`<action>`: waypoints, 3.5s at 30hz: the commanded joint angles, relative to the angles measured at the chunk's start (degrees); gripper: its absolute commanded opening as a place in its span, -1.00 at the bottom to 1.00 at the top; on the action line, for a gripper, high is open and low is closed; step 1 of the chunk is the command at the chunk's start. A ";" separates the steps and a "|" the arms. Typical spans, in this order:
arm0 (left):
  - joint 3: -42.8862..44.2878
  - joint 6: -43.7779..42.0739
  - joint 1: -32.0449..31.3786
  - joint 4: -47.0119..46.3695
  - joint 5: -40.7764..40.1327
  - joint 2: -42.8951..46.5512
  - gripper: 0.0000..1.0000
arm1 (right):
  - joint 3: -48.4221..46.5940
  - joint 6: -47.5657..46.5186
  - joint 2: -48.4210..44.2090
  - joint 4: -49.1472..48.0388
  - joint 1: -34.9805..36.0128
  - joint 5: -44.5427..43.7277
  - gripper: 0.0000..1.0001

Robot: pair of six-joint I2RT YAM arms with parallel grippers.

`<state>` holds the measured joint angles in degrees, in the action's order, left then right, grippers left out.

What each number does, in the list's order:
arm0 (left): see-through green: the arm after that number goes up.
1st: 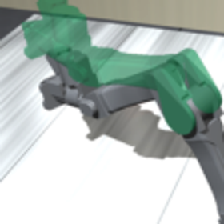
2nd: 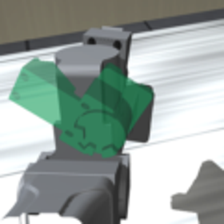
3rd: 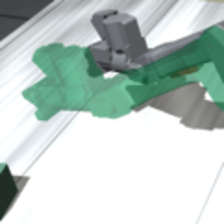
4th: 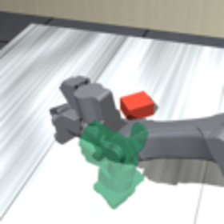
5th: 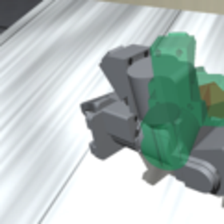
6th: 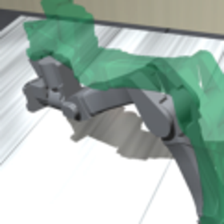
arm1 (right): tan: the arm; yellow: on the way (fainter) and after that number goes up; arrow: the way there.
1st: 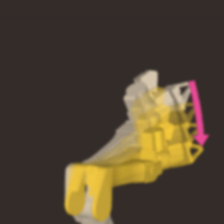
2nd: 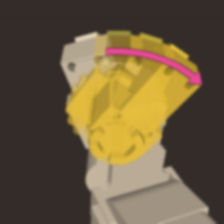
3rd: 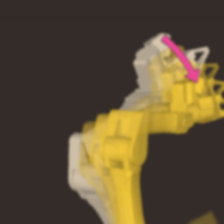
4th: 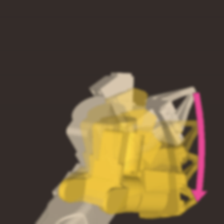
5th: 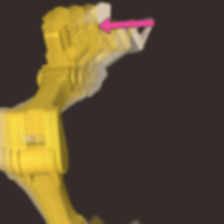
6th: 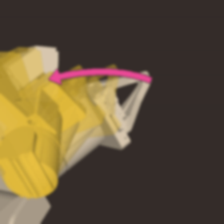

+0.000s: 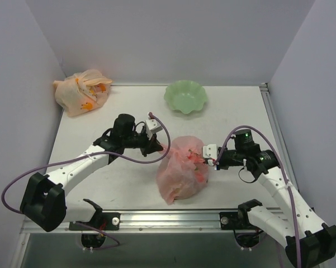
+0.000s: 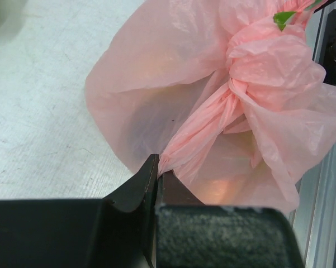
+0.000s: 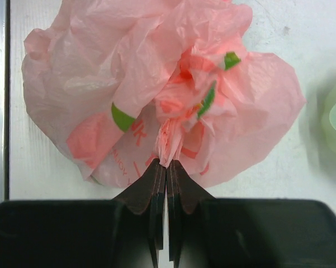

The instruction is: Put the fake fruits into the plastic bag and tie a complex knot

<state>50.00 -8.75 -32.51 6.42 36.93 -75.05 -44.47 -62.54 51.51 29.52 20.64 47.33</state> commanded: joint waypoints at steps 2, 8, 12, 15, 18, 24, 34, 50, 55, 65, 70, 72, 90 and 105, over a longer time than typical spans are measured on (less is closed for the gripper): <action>0.01 -4.25 3.24 2.37 -1.42 2.97 -1.00 | -2.72 -2.58 -1.76 6.86 -3.58 -0.31 -1.00; -0.16 -7.24 6.48 4.48 -2.04 4.47 -1.00 | -5.01 -3.54 -1.32 10.02 -7.28 -0.49 -1.00; 0.45 -9.35 9.56 6.59 -1.95 6.04 -1.00 | -5.54 -6.09 -1.15 11.96 -11.14 -0.93 -1.00; 0.63 -12.07 11.06 8.26 -2.21 7.19 -1.00 | -5.72 -8.46 -0.27 13.19 -13.43 -0.40 -1.00; 0.72 -13.04 11.77 9.67 -3.09 8.07 -1.00 | -5.63 -10.22 0.78 13.55 -15.98 -0.40 -1.00; -0.51 -14.10 11.77 10.20 -1.61 9.39 -1.00 | -4.58 -13.30 1.85 14.77 -18.80 0.13 -1.00; 2.03 -16.82 4.83 11.16 8.16 10.01 0.31 | -11.16 1.80 3.77 16.54 -1.49 -5.40 0.57; -0.95 -22.54 5.79 8.53 3.94 10.36 0.95 | -16.70 11.91 15.01 11.45 16.95 -23.68 0.71; -3.15 -26.91 6.50 6.32 4.38 10.88 0.95 | -17.06 12.18 18.80 11.00 18.82 -28.25 0.20; -3.42 -51.54 3.43 10.03 3.78 4.66 0.95 | -15.21 9.46 16.96 10.47 18.91 -30.98 -1.00; -4.20 -53.21 -0.88 1.09 -2.38 0.70 0.95 | -15.56 8.93 17.05 10.47 18.82 -30.72 -1.00; -5.08 -53.38 -1.85 -2.27 -5.80 -1.15 0.93 | -15.56 8.67 16.70 10.47 18.82 -30.72 -1.00; -4.74 -50.13 6.66 6.50 -12.41 7.81 -1.00 | -13.10 6.65 11.07 10.21 8.02 -37.58 -1.00; -7.89 -56.90 16.77 13.18 -9.59 8.87 -1.00 | -1.68 2.78 15.11 -0.77 -8.85 -33.97 -1.00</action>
<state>43.29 -62.28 -22.28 14.83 34.52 -67.81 -48.66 -57.43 65.73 22.76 18.57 27.62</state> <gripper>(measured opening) 0.047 0.049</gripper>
